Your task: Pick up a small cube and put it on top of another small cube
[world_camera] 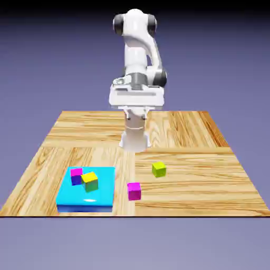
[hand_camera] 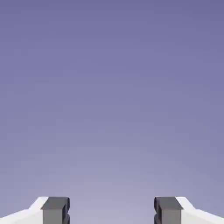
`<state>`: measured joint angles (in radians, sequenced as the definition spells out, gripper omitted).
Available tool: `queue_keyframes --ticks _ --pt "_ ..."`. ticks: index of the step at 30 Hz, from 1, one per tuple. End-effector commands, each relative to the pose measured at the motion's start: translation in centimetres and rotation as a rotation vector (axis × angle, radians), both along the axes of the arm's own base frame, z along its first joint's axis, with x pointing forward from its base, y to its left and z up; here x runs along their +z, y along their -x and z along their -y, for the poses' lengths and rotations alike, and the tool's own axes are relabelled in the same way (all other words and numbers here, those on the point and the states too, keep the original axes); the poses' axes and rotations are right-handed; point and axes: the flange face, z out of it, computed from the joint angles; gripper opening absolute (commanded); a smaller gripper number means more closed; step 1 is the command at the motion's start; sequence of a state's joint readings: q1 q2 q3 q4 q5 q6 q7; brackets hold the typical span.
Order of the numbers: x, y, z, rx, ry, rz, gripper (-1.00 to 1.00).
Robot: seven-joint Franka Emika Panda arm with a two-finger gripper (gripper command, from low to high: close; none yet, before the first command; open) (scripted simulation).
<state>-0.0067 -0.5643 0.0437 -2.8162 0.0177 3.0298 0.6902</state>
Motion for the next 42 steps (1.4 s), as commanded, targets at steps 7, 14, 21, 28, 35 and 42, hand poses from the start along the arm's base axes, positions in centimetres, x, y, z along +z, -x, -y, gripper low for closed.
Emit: queue_keyframes --ticks 7,14,21,28,35,42 --pt "-4.3 0.8 -4.5 0.258 0.251 -0.118 0.00" --pt "-9.2 2.4 -8.0 0.534 0.472 -0.248 0.00" --pt "-14.4 4.7 -10.6 0.831 0.655 -0.382 0.00" --pt "-19.5 7.9 -12.3 1.148 0.796 -0.511 0.00" --pt "-24.1 11.7 -13.2 1.486 0.891 -0.625 0.00" --pt "-26.3 13.3 -13.2 1.635 0.928 -0.672 0.00"
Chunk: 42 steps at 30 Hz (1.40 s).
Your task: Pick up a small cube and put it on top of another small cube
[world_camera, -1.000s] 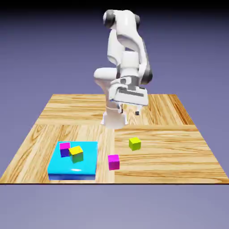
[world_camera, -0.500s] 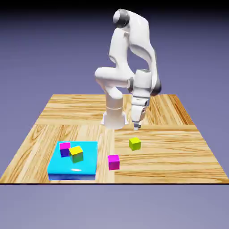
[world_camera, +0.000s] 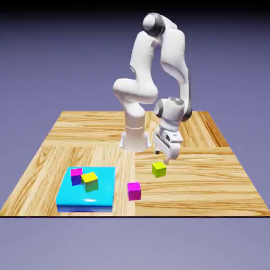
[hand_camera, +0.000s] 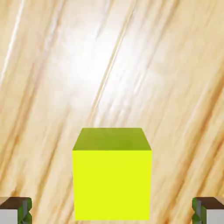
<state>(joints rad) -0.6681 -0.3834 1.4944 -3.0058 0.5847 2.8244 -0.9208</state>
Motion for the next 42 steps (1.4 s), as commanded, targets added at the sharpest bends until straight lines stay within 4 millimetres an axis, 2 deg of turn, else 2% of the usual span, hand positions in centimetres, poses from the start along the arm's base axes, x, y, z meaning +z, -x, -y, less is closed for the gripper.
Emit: queue_keyframes --ticks 1,16,29,30,42 --pt "-0.2 -0.1 0.1 0.000 0.005 0.002 0.00" --pt "-3.9 -0.5 1.1 0.002 0.033 0.005 0.00" --pt "-6.4 -0.2 0.8 0.001 -0.011 -0.005 0.00" --pt "-6.4 -0.2 0.8 0.001 -0.011 -0.005 -1.00" --pt "-4.3 -0.5 1.2 0.002 0.031 0.003 -1.00"
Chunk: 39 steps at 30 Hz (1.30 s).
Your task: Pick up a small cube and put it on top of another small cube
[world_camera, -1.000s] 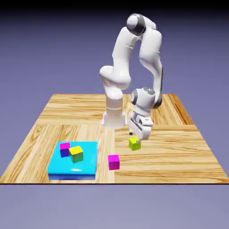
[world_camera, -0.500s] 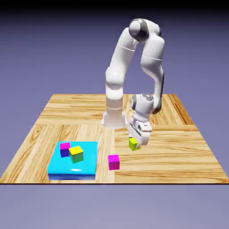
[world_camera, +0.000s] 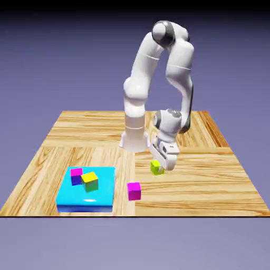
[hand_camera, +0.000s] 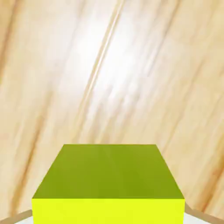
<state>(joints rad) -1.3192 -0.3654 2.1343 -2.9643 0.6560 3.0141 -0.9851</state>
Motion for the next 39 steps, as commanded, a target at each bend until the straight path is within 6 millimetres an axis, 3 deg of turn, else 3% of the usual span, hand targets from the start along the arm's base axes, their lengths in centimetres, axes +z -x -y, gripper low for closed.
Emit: queue_keyframes --ticks 1,20,29,39 --pt "0.2 0.0 0.0 0.000 0.001 0.002 -1.00" --pt "4.8 0.7 -1.4 -0.002 -0.041 -0.007 -1.00" --pt "8.0 -3.7 -2.4 -0.006 -0.126 -0.008 -1.00" --pt "10.4 -8.9 -0.3 -0.036 -0.158 -0.003 -1.00"
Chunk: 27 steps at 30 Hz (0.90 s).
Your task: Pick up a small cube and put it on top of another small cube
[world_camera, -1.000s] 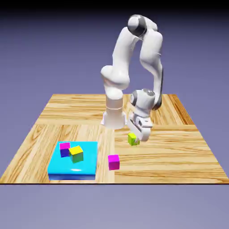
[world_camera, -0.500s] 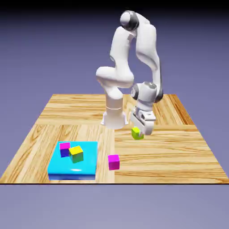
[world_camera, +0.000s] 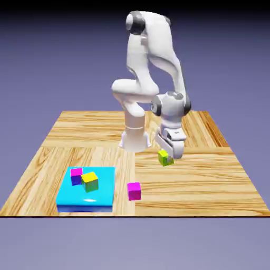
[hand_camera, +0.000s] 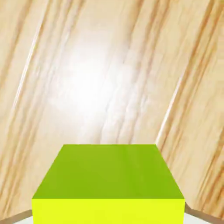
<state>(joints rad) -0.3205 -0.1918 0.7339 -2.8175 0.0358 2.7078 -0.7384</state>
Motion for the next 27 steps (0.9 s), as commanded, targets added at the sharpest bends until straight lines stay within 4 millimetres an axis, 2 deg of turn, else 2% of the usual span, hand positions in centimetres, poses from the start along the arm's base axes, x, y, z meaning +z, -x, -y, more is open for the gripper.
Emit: queue_keyframes --ticks 1,6,12,17,18,24,25,26,27 --pt "0.2 -0.5 0.4 -0.004 0.000 0.001 -1.00" --pt "0.6 -3.0 2.9 -0.030 0.016 0.000 -1.00" --pt "0.5 -5.6 6.8 -0.067 0.060 -0.004 -1.00" --pt "0.0 -7.3 10.7 -0.100 0.117 -0.010 -1.00" --pt "0.0 -7.3 10.7 -0.100 0.117 -0.010 -1.00" --pt "-6.9 -7.5 11.7 -0.100 0.117 -0.010 -1.00" --pt "-6.9 -7.5 11.7 -0.100 0.117 -0.010 1.00" --pt "-6.9 -7.5 11.7 -0.100 0.117 -0.010 1.00" --pt "-5.7 -7.6 11.6 -0.102 0.120 -0.009 1.00"
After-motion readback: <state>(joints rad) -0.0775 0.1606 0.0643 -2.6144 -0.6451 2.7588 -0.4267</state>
